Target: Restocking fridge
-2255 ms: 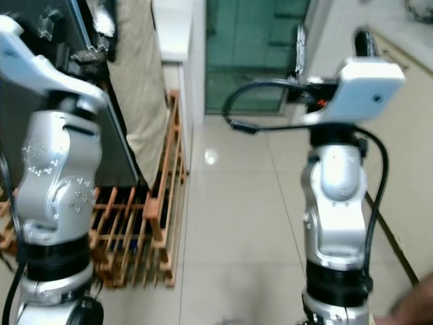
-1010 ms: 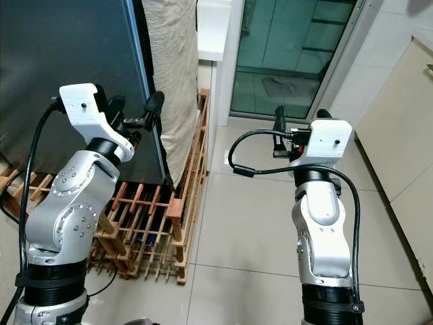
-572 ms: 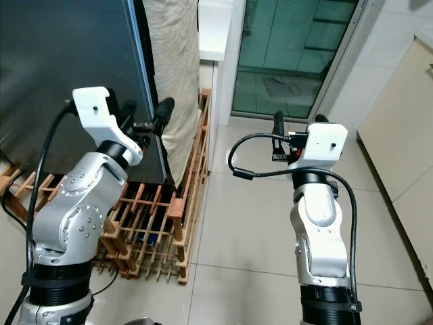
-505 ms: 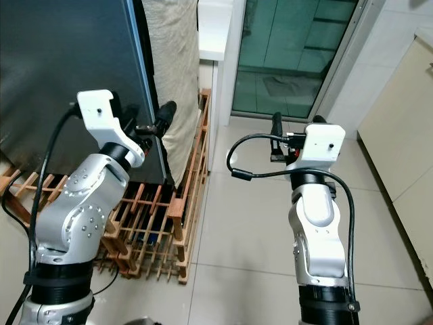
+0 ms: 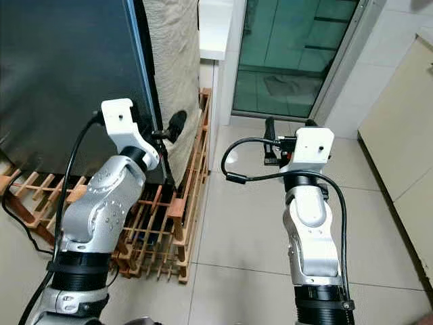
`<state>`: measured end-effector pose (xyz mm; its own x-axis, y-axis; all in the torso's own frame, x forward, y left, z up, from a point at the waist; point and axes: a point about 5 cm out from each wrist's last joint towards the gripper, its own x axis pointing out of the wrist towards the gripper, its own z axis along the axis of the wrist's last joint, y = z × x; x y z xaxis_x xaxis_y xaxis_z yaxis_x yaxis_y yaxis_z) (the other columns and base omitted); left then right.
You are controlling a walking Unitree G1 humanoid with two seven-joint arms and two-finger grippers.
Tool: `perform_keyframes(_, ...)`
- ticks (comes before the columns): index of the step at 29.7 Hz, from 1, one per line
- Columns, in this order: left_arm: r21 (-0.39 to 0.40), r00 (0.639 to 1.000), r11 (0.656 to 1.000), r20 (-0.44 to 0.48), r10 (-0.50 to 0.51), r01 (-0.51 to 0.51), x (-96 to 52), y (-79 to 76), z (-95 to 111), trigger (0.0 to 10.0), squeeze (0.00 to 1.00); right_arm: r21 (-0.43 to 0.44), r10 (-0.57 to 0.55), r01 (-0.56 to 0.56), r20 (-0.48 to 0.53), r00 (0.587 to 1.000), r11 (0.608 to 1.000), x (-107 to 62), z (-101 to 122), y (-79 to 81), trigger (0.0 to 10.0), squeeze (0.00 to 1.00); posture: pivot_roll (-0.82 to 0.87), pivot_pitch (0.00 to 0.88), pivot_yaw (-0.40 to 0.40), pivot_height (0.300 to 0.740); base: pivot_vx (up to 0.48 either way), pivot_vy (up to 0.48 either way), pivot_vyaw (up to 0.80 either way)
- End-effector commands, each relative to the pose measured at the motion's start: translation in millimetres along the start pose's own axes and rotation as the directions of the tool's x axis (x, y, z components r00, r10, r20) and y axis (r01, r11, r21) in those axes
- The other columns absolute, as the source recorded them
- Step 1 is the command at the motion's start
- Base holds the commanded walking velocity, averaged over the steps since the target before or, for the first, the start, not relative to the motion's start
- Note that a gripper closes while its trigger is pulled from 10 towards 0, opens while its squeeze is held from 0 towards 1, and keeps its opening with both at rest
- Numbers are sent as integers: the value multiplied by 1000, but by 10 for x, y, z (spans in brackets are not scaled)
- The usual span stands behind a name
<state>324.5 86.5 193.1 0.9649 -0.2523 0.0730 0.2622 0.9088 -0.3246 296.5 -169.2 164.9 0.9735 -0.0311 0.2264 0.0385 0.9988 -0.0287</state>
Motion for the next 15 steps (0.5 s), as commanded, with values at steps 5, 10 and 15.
perform_keyframes(5, -33, 999, 999, 44, -21, 23, 92, -115, 92, 10000, 0, -7, 12, -12, 27, 1000, 1000, 55, 51, 27, 10000, 0, -130, 0, -12, 740, 0, 0, 0)
perform_keyframes(10, -35, 998, 999, 50, -25, 27, 164, -169, 74, 10000, 0, -18, 11, -11, 31, 999, 1000, 65, 53, -1, 10000, 0, -136, 0, -13, 740, 0, 0, 0)
perform_keyframes(15, 9, 999, 1000, 47, 18, -19, 356, -213, 31, 10000, 0, -23, 12, -12, 36, 999, 1000, 93, 59, 13, 10000, 0, -141, 0, -10, 740, 0, 0, 0)
